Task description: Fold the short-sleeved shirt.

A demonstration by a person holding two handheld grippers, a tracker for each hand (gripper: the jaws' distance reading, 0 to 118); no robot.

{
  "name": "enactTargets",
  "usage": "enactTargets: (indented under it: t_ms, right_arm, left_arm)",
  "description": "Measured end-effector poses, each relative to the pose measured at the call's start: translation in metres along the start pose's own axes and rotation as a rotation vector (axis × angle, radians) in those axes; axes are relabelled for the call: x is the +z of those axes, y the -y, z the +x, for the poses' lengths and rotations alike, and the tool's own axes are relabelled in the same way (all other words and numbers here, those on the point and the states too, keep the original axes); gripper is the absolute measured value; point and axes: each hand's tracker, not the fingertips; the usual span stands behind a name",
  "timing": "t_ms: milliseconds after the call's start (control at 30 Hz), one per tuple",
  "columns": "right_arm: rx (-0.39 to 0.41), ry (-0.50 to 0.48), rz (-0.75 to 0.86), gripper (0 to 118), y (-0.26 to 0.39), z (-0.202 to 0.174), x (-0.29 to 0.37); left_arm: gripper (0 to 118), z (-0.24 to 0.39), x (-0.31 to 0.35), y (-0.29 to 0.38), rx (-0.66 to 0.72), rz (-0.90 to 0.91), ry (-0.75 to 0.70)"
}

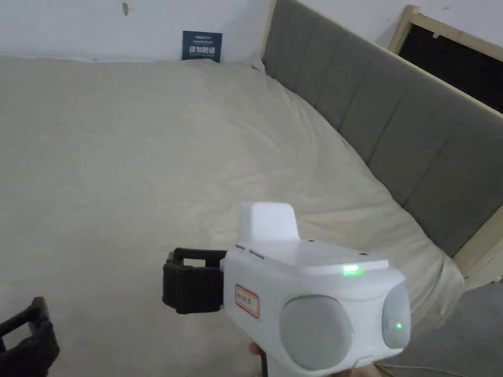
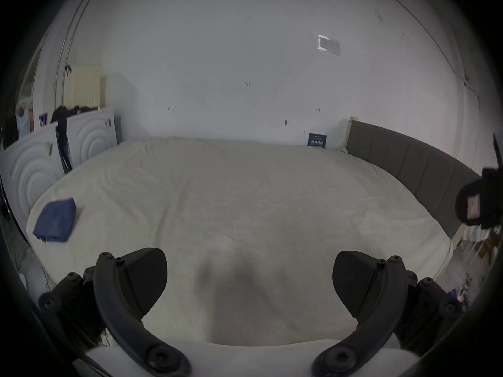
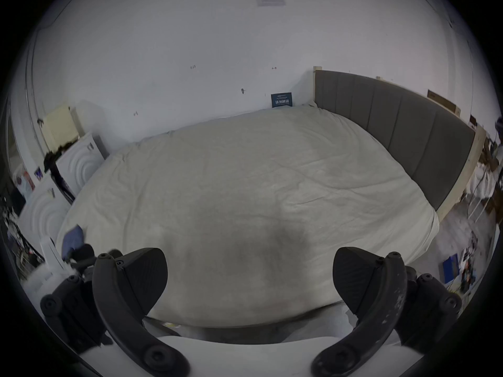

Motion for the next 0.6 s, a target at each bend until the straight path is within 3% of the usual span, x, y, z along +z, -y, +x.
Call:
enactTargets:
  t_ms: [100,167,433,600]
  right_arm:
    - [0.076,-0.059,-0.060,118,0.012,-0.002,-0.033]
    - [0.078,-0.106,-0.101,118,0.022,0.001,-0.061]
    - [0.089,0.039,-0.182,118,0.013,0.001,-0.167]
    - [0.102,0.039,-0.160,118,-0.032,0.013,-0.234]
  left_arm:
    - [118,0.000,-0.012,-0.002,0.003,-0.040,-0.018]
    - [118,-0.004,-0.024,-0.001,0.007,-0.059,-0.029]
    - [118,-0.041,-0.123,-0.027,0.092,-0.226,-0.117]
    - [118,-0.052,-0.201,-0.057,0.168,-0.296,-0.181]
